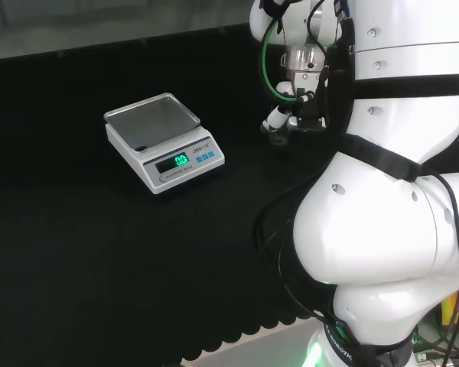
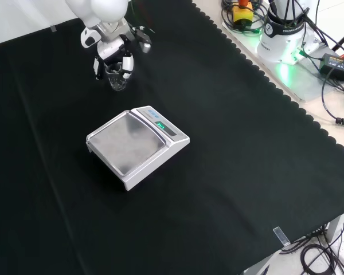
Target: Pick up the beaker.
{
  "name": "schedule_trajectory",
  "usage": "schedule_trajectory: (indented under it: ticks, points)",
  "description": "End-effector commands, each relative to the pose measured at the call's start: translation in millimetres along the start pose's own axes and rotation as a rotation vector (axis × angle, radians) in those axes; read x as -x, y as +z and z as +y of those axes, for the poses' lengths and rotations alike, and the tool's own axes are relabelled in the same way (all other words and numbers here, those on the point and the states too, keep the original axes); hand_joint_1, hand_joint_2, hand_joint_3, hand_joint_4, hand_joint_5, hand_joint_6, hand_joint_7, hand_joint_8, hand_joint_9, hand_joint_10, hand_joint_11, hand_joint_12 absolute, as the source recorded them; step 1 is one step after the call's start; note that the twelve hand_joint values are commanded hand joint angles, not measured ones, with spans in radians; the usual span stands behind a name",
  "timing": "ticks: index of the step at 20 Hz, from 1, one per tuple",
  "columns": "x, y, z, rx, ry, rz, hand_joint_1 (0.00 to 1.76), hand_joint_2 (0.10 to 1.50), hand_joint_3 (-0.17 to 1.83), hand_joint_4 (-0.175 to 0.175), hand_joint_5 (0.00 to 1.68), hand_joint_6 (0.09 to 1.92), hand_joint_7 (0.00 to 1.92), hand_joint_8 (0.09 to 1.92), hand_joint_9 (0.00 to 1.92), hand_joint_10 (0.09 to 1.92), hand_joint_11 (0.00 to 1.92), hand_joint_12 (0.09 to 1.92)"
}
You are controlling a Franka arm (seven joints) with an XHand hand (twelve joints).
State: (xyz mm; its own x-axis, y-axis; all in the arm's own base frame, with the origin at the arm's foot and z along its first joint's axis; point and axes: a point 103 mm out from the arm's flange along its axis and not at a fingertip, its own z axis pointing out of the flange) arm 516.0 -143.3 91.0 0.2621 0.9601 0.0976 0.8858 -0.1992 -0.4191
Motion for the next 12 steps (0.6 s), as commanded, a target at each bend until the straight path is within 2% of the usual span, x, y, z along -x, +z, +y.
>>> schedule_trajectory:
  ticks: [1, 5, 9, 12]
  points:
    - [-17, -5, 2, 0.022, 0.024, -0.039, 1.04, 0.70, 0.56, -0.175, 0.81, 0.36, 1.24, 0.70, 1.71, 0.18, 1.86, 0.65]
    - [-23, -9, 0, 0.035, 0.034, -0.035, 1.09, 0.69, 0.57, -0.175, 0.86, 0.51, 1.32, 0.67, 1.76, 0.12, 1.91, 0.62]
    - [-31, -15, -5, 0.055, 0.031, -0.025, 1.11, 0.69, 0.57, -0.175, 0.92, 0.55, 1.35, 0.68, 1.77, 0.11, 1.92, 0.62]
    - [-36, -20, -10, 0.054, 0.025, -0.039, 1.12, 0.69, 0.58, -0.175, 1.03, 0.58, 1.39, 0.66, 1.79, 0.11, 1.92, 0.65]
